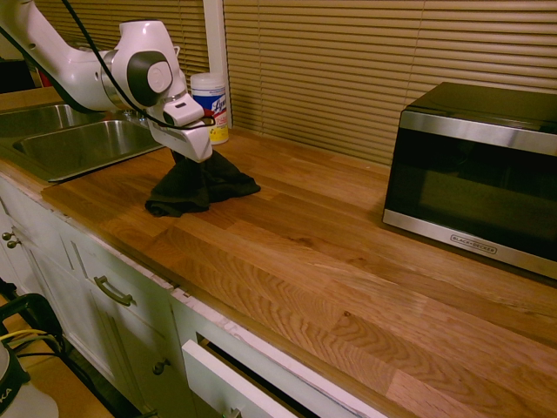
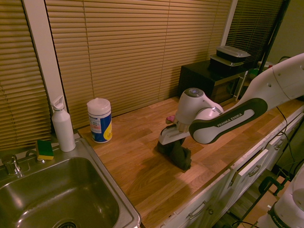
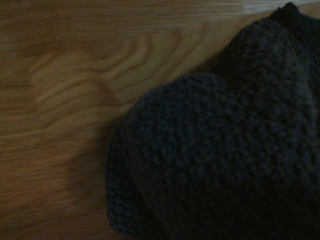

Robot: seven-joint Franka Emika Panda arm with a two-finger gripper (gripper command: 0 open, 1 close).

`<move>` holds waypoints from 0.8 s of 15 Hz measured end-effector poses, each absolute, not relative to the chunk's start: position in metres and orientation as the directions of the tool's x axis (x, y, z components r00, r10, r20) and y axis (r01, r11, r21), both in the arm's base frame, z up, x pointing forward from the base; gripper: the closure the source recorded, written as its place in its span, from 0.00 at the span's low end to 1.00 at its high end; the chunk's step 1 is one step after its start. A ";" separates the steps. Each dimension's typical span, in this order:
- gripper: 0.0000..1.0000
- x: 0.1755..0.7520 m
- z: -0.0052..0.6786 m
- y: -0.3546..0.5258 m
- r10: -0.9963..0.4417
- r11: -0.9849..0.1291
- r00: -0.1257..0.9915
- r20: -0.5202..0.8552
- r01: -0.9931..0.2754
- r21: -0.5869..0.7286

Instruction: Clear the spill

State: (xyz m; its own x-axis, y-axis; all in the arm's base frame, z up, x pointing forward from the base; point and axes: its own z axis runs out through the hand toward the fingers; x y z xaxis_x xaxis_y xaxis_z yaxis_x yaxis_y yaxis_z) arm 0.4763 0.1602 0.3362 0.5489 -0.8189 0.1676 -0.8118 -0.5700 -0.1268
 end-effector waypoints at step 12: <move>1.00 0.477 0.332 0.325 -0.713 -0.687 0.655 0.249 -0.725 -0.060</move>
State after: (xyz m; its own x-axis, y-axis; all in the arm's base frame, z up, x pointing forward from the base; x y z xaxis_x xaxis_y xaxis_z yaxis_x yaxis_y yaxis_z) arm 0.4770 0.3245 0.3316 0.6552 -0.7133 0.2489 -0.7245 -0.6866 -0.0603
